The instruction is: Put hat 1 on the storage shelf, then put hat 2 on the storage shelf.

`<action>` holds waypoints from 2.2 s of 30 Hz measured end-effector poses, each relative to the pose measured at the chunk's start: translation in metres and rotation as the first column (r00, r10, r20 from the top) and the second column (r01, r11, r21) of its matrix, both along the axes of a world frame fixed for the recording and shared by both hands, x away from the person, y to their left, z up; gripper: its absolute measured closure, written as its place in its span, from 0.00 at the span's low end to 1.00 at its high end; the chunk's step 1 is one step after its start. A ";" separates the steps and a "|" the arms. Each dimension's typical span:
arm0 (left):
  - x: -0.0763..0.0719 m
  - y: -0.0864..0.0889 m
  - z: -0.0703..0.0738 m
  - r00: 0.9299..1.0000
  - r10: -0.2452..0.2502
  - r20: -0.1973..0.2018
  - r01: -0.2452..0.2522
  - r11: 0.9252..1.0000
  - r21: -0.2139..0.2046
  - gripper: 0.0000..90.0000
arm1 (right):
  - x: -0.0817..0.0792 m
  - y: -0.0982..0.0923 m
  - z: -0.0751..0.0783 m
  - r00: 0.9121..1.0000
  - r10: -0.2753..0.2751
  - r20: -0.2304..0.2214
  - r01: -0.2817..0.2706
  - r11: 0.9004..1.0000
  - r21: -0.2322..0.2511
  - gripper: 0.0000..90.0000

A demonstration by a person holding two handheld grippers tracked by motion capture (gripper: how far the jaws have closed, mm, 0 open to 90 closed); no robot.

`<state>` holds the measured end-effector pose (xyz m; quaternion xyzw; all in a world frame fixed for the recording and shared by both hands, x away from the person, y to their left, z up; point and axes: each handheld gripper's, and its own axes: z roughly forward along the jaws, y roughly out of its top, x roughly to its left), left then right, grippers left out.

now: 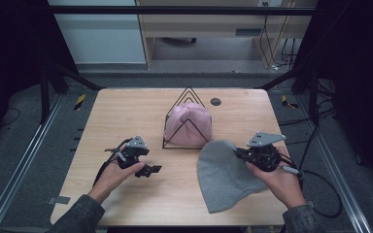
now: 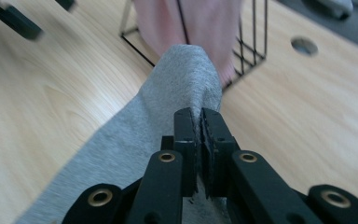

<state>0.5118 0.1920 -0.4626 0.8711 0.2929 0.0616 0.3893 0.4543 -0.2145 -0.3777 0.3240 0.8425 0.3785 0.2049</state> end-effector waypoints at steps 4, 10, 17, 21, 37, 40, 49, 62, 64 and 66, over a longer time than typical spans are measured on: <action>-0.004 -0.003 0.002 0.999 -0.033 -0.003 0.033 0.998 -0.044 0.10 | -0.006 0.019 0.019 0.998 0.056 0.042 -0.055 0.998 -0.010 0.96; -0.008 -0.007 0.007 0.995 -0.097 0.004 0.097 0.989 -0.112 0.11 | -0.008 0.049 0.042 0.989 0.122 0.088 -0.121 0.992 -0.019 0.96; -0.011 -0.007 0.012 0.992 -0.124 0.019 0.126 0.980 -0.156 0.11 | -0.005 0.075 0.055 0.979 0.167 0.114 -0.165 0.986 -0.022 0.96; -0.011 -0.006 0.013 0.992 -0.125 0.021 0.126 0.977 -0.170 0.11 | -0.001 0.086 0.058 0.976 0.181 0.122 -0.179 0.984 -0.026 0.96; -0.004 -0.013 0.033 0.987 -0.143 0.068 0.151 0.982 -0.115 0.12 | 0.000 0.101 0.096 0.959 0.223 0.173 -0.217 0.975 -0.054 0.96; -0.002 -0.015 0.039 0.987 -0.142 0.075 0.151 0.980 -0.131 0.13 | 0.000 0.102 0.102 0.957 0.227 0.180 -0.221 0.974 -0.055 0.96; 0.005 -0.028 0.061 0.983 -0.150 0.109 0.164 0.976 -0.141 0.14 | -0.006 0.108 0.130 0.944 0.244 0.224 -0.238 0.970 -0.055 0.96; 0.015 -0.039 0.063 0.983 -0.146 0.110 0.163 0.973 -0.165 0.22 | -0.004 0.114 0.131 0.941 0.254 0.222 -0.249 0.967 -0.051 0.96; 0.019 -0.045 0.059 0.982 -0.147 0.115 0.164 0.973 -0.161 0.33 | -0.001 0.114 0.126 0.945 0.248 0.213 -0.243 0.969 -0.050 0.96; 0.020 -0.046 0.058 0.983 -0.146 0.111 0.162 0.974 -0.159 0.42 | 0.001 0.113 0.123 0.947 0.246 0.205 -0.242 0.969 -0.047 0.96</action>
